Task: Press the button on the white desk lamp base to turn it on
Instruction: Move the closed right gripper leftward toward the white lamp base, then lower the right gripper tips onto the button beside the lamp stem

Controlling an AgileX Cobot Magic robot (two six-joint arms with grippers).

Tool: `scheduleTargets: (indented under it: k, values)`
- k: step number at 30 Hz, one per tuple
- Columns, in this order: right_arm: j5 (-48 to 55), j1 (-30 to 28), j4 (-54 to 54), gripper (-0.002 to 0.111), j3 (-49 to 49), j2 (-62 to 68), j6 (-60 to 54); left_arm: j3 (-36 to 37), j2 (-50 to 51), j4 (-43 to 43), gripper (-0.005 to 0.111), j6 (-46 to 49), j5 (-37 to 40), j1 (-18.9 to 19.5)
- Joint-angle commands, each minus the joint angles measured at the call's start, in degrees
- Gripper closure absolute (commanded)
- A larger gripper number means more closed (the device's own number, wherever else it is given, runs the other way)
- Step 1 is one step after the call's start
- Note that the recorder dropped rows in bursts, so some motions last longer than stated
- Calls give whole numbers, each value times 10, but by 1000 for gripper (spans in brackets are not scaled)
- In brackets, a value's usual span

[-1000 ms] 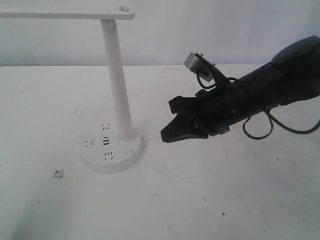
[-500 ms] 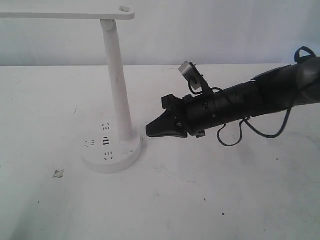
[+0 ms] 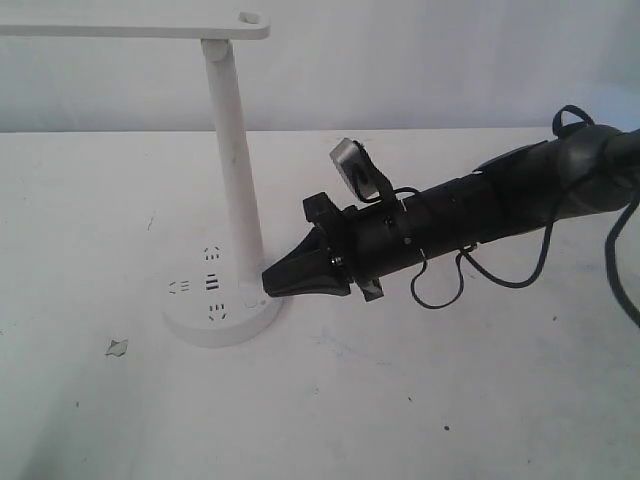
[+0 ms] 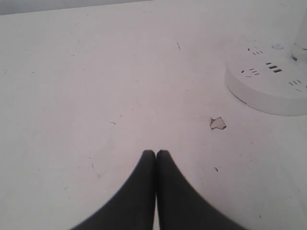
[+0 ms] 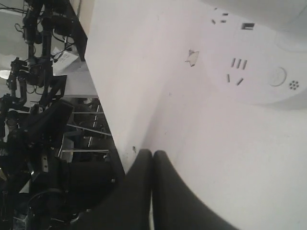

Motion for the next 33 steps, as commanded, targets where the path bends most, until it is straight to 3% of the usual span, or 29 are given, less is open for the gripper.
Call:
scheduleTargets:
  k: [1,23,33]
  values:
    - [16,-1,4,108,-3,-2,2,1,1,-3,107,0,-1,1]
    - [-48,4,3,108,-76,43,11,1,1,-3,107,0,-1,1]
    - [-112,35,8,108,-76,73,-64,1,1,-3,107,0,-1,1]
